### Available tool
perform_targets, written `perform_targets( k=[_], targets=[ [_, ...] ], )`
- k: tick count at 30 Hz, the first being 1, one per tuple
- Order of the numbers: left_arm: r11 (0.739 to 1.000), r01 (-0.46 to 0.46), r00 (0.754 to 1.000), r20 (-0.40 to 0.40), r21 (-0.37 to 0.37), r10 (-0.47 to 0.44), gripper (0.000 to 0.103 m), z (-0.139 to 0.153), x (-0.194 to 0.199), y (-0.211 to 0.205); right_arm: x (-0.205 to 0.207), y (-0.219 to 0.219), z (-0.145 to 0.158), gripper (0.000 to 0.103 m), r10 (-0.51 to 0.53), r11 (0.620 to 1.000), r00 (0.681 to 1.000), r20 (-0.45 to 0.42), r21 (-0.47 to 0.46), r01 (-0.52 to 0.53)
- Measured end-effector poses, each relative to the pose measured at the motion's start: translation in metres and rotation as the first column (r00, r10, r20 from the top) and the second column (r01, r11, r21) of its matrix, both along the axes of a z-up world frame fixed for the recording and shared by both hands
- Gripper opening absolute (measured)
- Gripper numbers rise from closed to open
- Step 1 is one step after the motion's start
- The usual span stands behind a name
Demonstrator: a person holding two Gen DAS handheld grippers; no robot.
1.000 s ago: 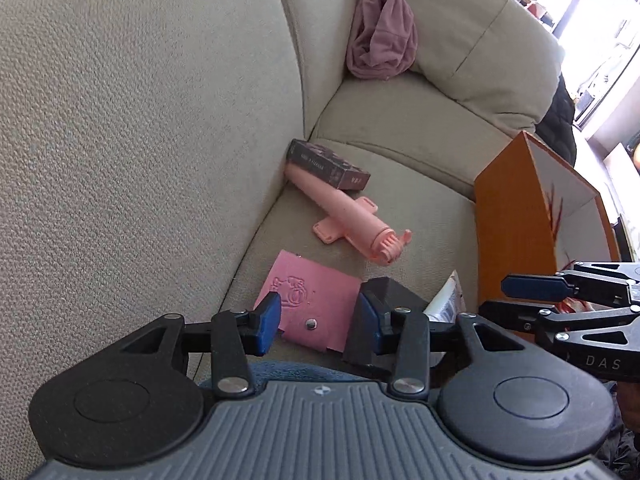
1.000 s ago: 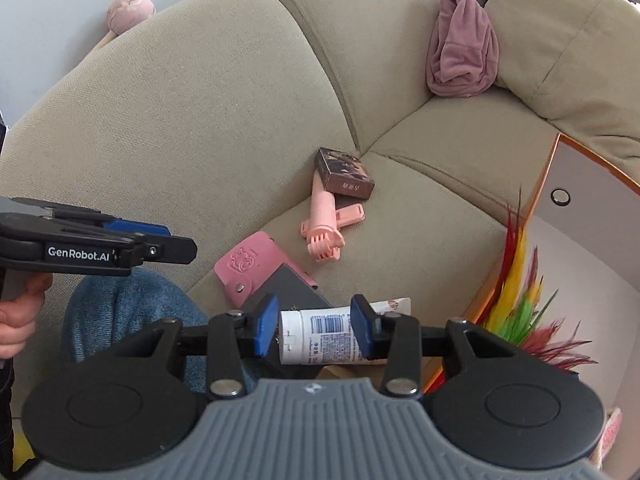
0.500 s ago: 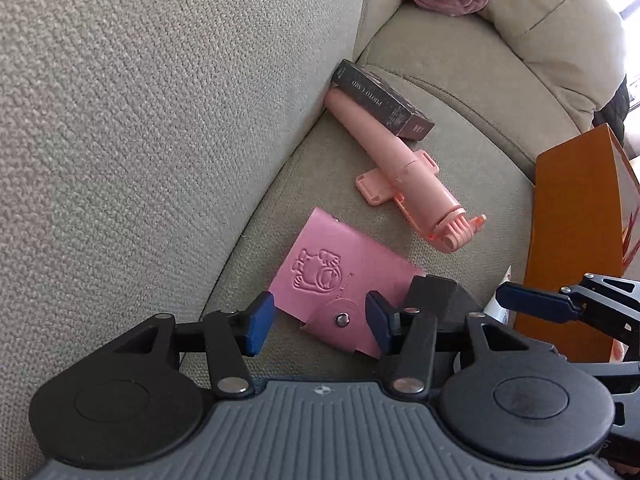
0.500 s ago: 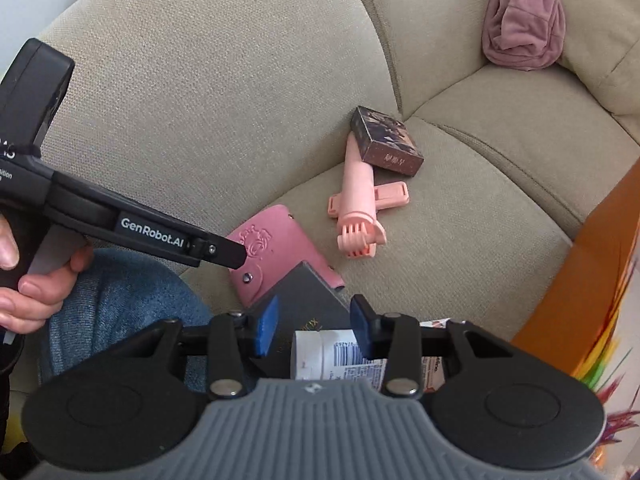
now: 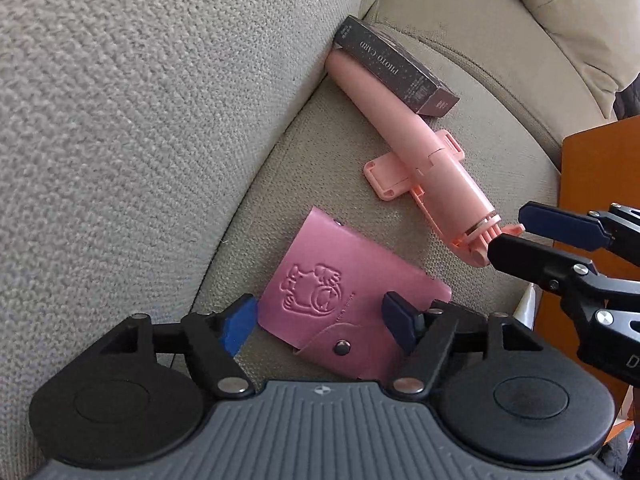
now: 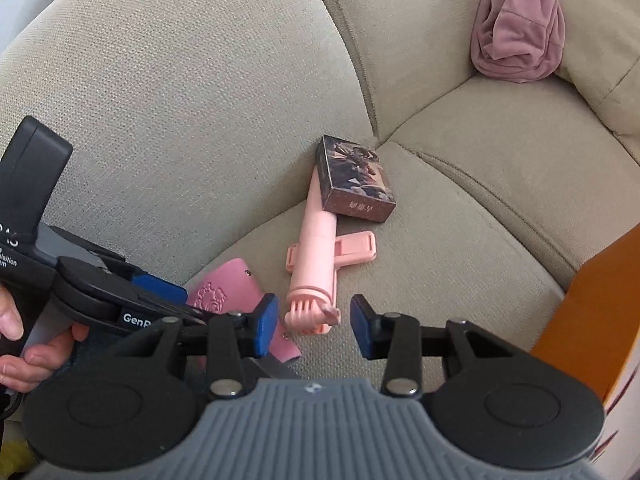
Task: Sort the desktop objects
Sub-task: 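Grasp the pink wallet with left gripper while right gripper releases the white tube, then lift the pink wallet with left gripper while right reaches the picture card box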
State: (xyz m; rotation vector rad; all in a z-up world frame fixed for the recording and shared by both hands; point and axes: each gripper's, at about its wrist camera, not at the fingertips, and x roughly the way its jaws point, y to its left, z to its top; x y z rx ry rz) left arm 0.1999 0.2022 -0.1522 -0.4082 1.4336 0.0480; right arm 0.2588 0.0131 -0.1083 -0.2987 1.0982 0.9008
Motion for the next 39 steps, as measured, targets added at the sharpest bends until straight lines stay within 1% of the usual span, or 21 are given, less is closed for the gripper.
perform_targets(
  k=[2,5,9,10,11,13,14,15,17,19,24,26,29,30,31,33,34,37,38,39],
  targets=[
    [1.0,0.01,1.0,-0.003,-0.026,-0.01,0.088,-0.005,0.002,0.0,0.004,0.001,-0.004,0.042,-0.002,1.0,1.0,-0.009,-0.004,0.002],
    [0.997,-0.023,1.0,-0.012,-0.068,0.023,0.09,-0.009,0.002,0.006,0.01,0.001,-0.006,0.042,-0.012,1.0,1.0,-0.009,-0.008,0.012],
    [0.998,-0.025,0.999,-0.022,-0.062,0.024,0.091,-0.012,0.003,0.004,0.016,-0.003,-0.004,0.043,-0.013,1.0,1.0,-0.012,0.0,0.013],
    [0.998,-0.022,1.0,-0.018,-0.064,0.021,0.088,-0.011,0.002,0.004,0.018,-0.002,-0.003,0.043,-0.013,1.0,1.0,-0.016,0.004,0.013],
    [0.998,-0.025,1.0,-0.001,-0.061,0.025,0.083,-0.009,0.0,0.005,0.02,-0.001,-0.003,0.042,-0.013,1.0,1.0,-0.014,0.006,0.013],
    [0.999,-0.031,0.999,0.042,-0.032,0.032,0.061,-0.002,-0.007,0.005,0.022,0.001,-0.001,0.042,-0.017,1.0,1.0,0.014,-0.002,0.017],
    [0.999,-0.036,0.997,0.065,-0.012,0.036,0.053,0.002,-0.011,0.005,0.023,0.001,0.001,0.042,-0.017,1.0,1.0,0.023,-0.001,0.017],
    [0.999,-0.047,0.995,0.083,0.006,0.046,0.03,0.006,-0.014,0.006,0.024,0.0,0.003,0.042,-0.015,1.0,1.0,0.025,0.004,0.015],
    [0.998,-0.063,0.992,0.109,0.01,0.061,0.017,0.014,-0.017,0.008,0.026,0.0,0.004,0.042,-0.009,1.0,1.0,0.03,0.003,0.009],
    [0.998,-0.061,0.985,0.161,0.015,0.057,0.011,0.022,-0.022,0.006,0.027,0.001,0.004,0.042,-0.006,1.0,0.999,0.039,-0.006,0.006],
    [0.998,-0.056,0.963,0.267,0.039,0.044,0.006,0.048,-0.037,-0.002,0.03,0.006,0.0,0.041,0.012,1.0,0.999,0.051,-0.018,-0.011],
    [0.996,-0.07,0.949,0.312,0.058,0.049,0.004,0.063,-0.042,-0.002,0.031,0.011,-0.001,0.04,0.041,0.999,0.997,0.072,-0.029,-0.039],
    [0.99,-0.099,0.921,0.386,0.098,0.054,0.001,0.087,-0.049,0.003,0.033,0.021,0.0,0.039,0.104,0.994,0.987,0.119,-0.049,-0.098],
    [0.988,-0.103,0.913,0.405,0.114,0.048,0.001,0.095,-0.051,0.005,0.033,0.024,0.0,0.037,0.132,0.99,0.981,0.141,-0.059,-0.125],
    [0.985,-0.104,0.907,0.419,0.135,0.038,0.001,0.104,-0.044,0.011,0.034,0.029,-0.001,0.037,0.163,0.985,0.973,0.165,-0.075,-0.152],
    [0.976,-0.105,0.898,0.439,0.189,0.012,0.001,0.109,-0.039,0.01,0.036,0.037,-0.006,0.036,0.238,0.968,0.948,0.212,-0.127,-0.214],
    [0.974,-0.102,0.899,0.438,0.201,0.003,0.001,0.11,-0.032,0.007,0.037,0.042,-0.01,0.036,0.28,0.956,0.932,0.228,-0.155,-0.249],
    [0.98,-0.098,0.914,0.406,0.174,0.02,0.001,0.098,-0.031,0.01,0.04,0.051,-0.021,0.035,0.384,0.918,0.892,0.237,-0.204,-0.341],
    [0.98,-0.099,0.913,0.407,0.17,0.022,0.001,0.095,-0.032,0.01,0.042,0.055,-0.024,0.035,0.403,0.908,0.886,0.228,-0.216,-0.358],
    [0.978,-0.104,0.907,0.421,0.183,0.018,0.001,0.095,-0.034,0.009,0.043,0.058,-0.027,0.035,0.419,0.9,0.882,0.214,-0.226,-0.373]
  ],
)
